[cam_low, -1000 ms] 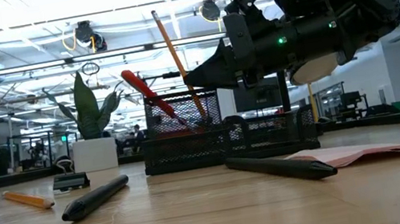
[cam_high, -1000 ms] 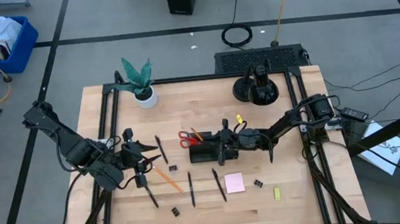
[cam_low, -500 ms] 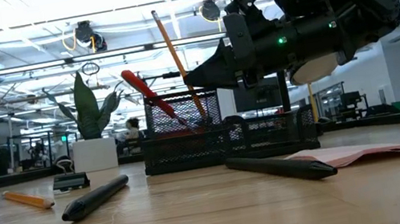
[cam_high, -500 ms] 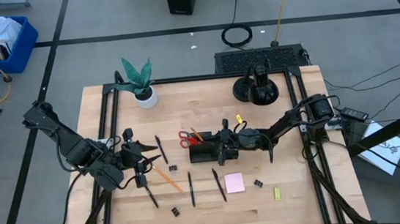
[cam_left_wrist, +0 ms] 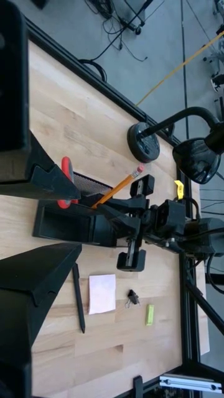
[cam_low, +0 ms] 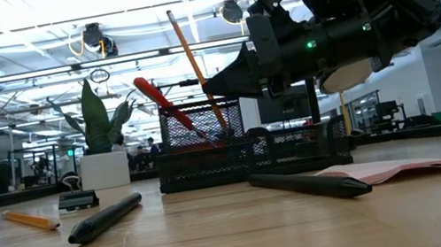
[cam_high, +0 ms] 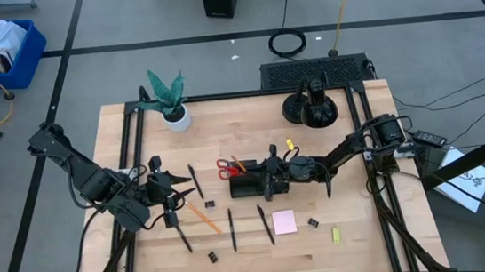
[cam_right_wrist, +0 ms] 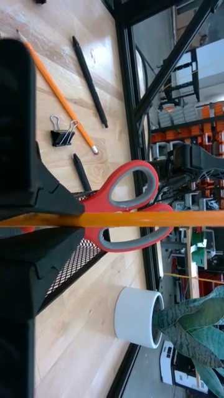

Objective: Pick and place office supplies into organizer
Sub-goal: Put the right orange pencil into the desk organizer, then put the orange pencil into the desk organizer

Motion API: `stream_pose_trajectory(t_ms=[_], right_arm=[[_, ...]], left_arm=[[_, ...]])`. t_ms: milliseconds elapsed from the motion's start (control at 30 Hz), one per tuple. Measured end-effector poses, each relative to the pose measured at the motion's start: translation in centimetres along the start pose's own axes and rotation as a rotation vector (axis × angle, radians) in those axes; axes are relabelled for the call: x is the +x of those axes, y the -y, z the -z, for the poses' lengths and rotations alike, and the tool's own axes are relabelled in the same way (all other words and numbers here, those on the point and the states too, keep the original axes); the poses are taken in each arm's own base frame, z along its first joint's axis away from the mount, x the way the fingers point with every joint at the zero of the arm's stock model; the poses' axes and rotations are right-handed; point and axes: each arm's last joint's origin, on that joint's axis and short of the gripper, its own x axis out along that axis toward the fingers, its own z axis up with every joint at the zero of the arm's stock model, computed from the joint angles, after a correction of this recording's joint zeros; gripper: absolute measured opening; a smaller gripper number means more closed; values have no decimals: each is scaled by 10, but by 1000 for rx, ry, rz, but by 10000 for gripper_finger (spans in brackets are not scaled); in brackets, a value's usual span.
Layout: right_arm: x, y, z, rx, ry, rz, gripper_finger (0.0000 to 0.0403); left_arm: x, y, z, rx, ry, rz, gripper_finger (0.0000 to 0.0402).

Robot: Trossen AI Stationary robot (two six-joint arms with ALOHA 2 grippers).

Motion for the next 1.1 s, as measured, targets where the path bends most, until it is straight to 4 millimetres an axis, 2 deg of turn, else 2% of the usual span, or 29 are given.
stream_pose_trajectory(t_ms=[333,767,1100], right_arm=[[0,0,0,7,0,-4,82],[-1,0,-2,3,5,-2,87],[-15,-9,-50,-90,172,-52,87]], left_arm=[[0,0,0,0,0,0,127],[0,0,0,1,0,0,127],[0,0,0,1,0,0,127]])
